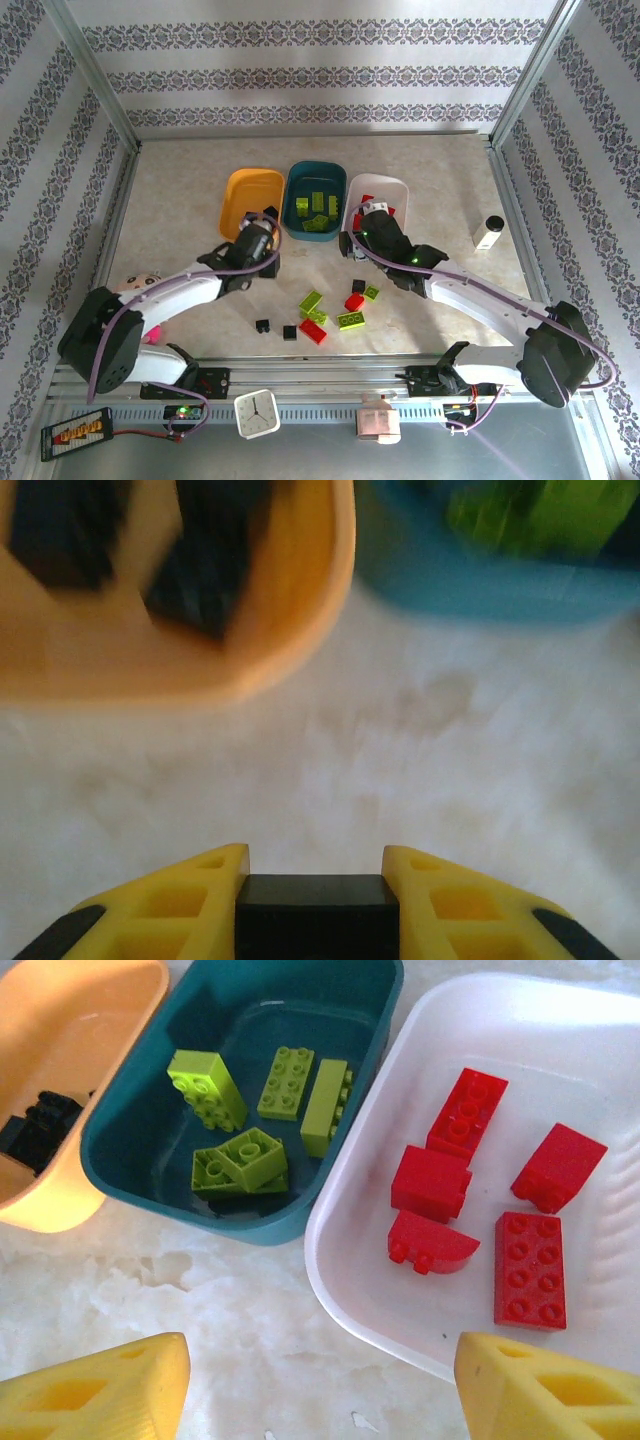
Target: Sort the legos into containers by color
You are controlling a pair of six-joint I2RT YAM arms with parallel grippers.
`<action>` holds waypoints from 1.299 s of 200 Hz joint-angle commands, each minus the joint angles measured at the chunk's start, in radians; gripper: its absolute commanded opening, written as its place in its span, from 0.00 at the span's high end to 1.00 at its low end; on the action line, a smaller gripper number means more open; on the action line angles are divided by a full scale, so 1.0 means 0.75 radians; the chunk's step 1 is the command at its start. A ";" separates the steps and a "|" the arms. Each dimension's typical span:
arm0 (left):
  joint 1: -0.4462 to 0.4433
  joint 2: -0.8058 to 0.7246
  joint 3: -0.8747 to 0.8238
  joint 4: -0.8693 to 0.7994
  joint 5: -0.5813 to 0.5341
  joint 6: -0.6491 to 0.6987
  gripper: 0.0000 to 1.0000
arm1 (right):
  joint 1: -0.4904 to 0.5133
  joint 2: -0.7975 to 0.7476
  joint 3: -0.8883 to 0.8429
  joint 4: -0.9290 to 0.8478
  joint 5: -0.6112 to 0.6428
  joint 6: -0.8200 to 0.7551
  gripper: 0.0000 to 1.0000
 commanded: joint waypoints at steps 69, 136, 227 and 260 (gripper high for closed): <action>0.336 0.423 0.545 -0.033 0.143 0.061 0.74 | 0.023 -0.103 -0.109 -0.010 -0.021 0.032 0.29; 0.388 0.653 0.695 -0.065 0.212 0.005 0.47 | 0.114 -0.157 -0.191 0.001 -0.197 -0.033 0.27; 0.374 0.224 0.363 0.140 0.419 -0.132 0.24 | 0.270 0.010 -0.157 -0.025 -0.354 -0.052 0.26; 0.342 -0.054 0.087 0.196 0.441 -0.179 0.12 | 0.363 0.204 -0.069 -0.014 -0.350 -0.077 0.19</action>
